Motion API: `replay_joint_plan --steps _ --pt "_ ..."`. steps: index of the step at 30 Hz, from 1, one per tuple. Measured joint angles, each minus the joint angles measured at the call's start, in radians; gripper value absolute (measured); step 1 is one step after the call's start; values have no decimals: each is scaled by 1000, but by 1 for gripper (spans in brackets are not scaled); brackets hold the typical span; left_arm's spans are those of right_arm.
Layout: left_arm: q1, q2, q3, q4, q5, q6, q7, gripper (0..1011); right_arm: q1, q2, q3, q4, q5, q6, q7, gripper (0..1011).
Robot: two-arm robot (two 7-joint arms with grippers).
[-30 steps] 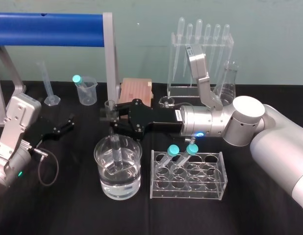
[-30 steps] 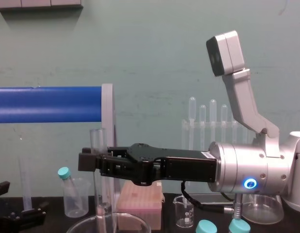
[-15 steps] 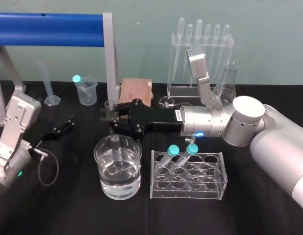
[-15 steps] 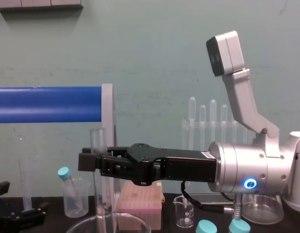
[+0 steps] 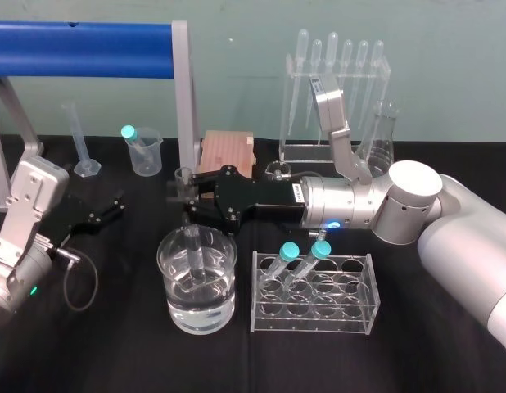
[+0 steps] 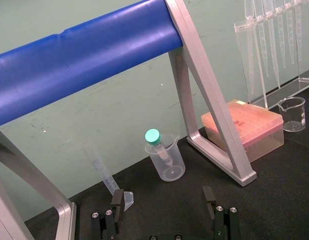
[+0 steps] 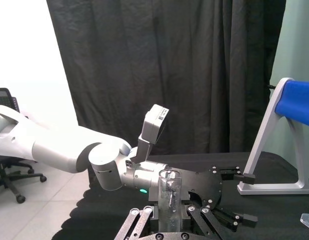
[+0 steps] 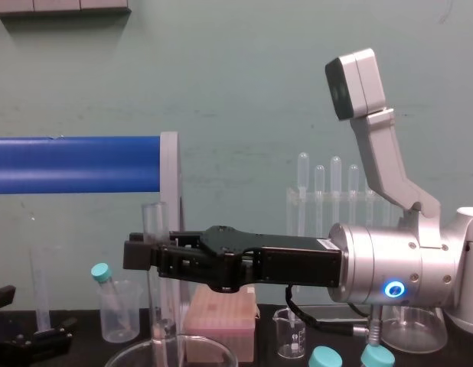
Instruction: Hold the test tube with one hand and immerse one end into the beaker, then return it to the test tube rack.
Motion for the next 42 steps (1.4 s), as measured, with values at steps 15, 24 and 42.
replay_joint_plan --steps 15,24,42 --pt "0 0 0 0 0 0 0 1000 0 0 0 0 0 0 0 226" --pt "0 0 0 0 0 0 0 1000 0 0 0 0 0 0 0 226" --pt "0 0 0 0 0 0 0 1000 0 0 0 0 0 0 0 226"
